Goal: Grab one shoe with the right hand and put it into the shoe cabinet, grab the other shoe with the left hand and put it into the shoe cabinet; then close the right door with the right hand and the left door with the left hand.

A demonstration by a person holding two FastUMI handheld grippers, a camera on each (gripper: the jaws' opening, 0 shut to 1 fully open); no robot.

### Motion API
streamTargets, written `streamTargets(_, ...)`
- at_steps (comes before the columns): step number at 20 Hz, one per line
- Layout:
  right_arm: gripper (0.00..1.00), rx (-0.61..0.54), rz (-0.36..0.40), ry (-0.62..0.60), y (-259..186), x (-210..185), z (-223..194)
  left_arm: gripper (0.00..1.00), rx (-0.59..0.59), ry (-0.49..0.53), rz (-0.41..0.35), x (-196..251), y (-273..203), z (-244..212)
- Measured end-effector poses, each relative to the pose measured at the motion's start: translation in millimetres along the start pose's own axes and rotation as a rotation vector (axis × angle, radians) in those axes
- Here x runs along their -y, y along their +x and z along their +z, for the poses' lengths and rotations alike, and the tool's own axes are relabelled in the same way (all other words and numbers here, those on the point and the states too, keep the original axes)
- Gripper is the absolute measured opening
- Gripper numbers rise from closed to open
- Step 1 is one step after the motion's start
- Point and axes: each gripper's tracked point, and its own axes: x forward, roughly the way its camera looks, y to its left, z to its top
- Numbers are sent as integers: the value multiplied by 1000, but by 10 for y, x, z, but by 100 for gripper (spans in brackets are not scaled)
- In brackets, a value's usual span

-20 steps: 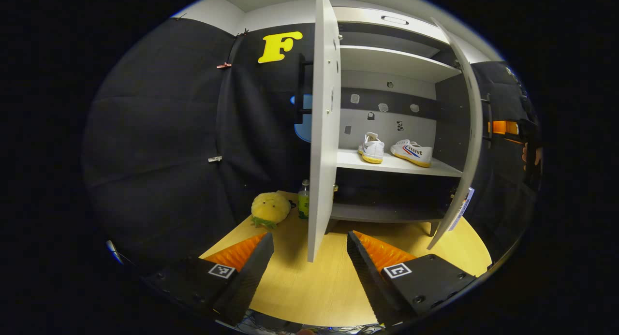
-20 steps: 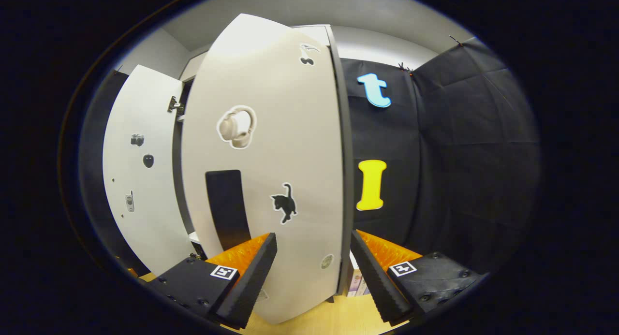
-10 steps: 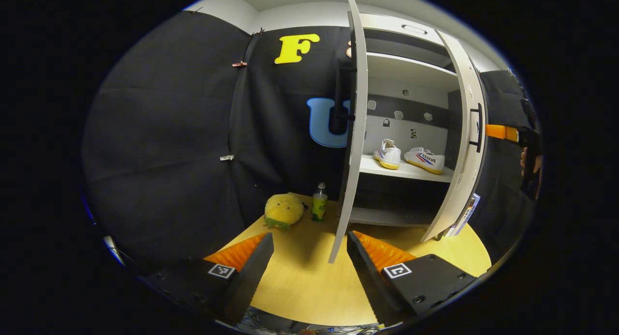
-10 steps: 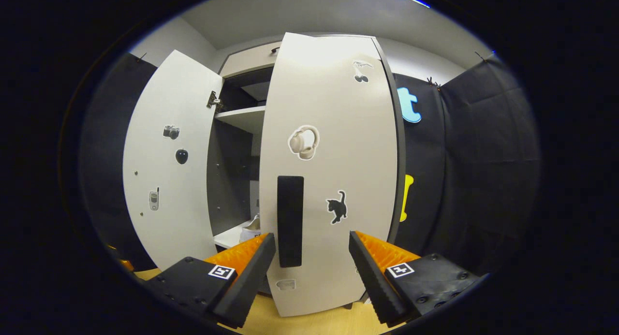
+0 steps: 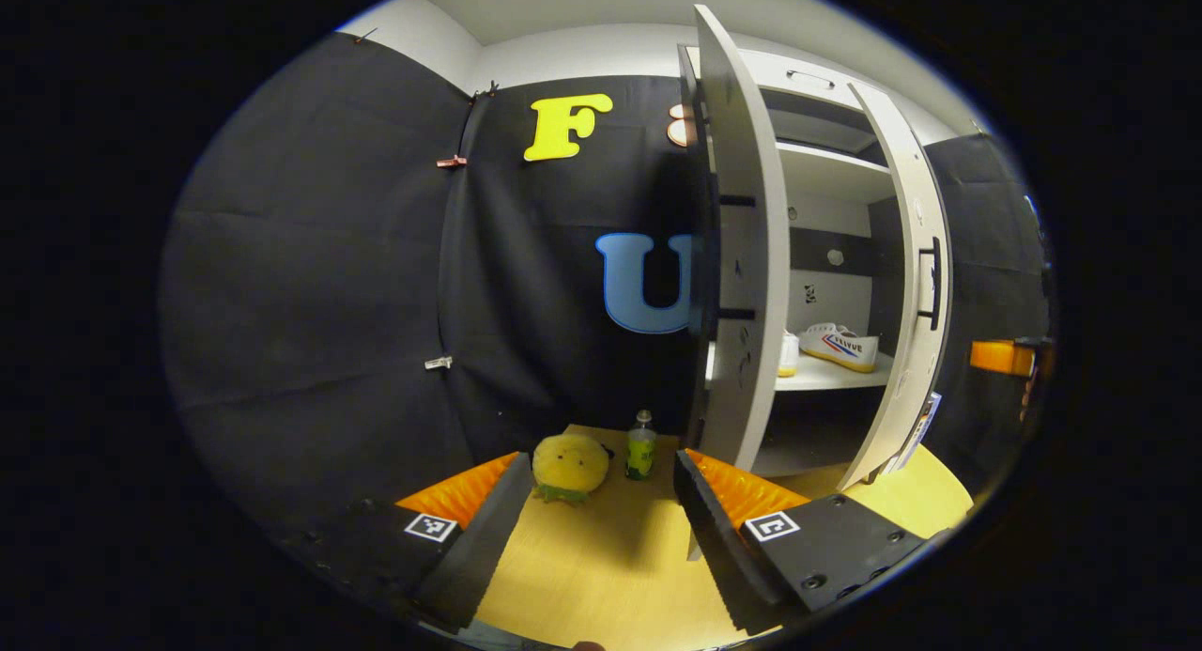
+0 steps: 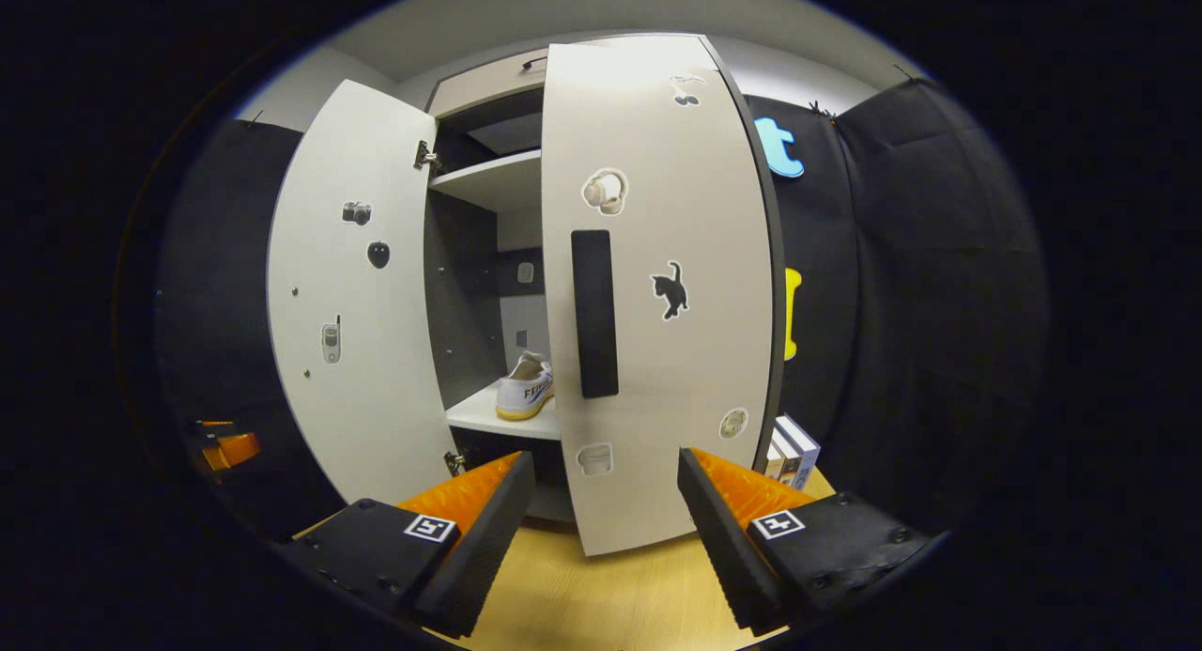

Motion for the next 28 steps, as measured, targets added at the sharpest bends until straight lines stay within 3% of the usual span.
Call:
streamTargets(7, 98, -76, -1, -2, -259, -181, -500, 95, 60, -71, -91, -62, 475, 673)
streamTargets(13, 98, -109, -36, 26, -456, -171, -755, 95, 58, -139, -188, 56, 963, 975)
streamTargets(22, 98, -154, -122, 74, -617, 49, -1020, 95, 49, -50, -303, 296, 1234, 1197)
streamTargets(26, 98, -151, -138, 76, -666, 103, -1046, 93, 34, 50, -287, 314, 1196, 1142)
streamTargets(28, 98, -157, -141, 82, -685, 122, -1072, 94, 36, 37, -302, 391, 1190, 1117)
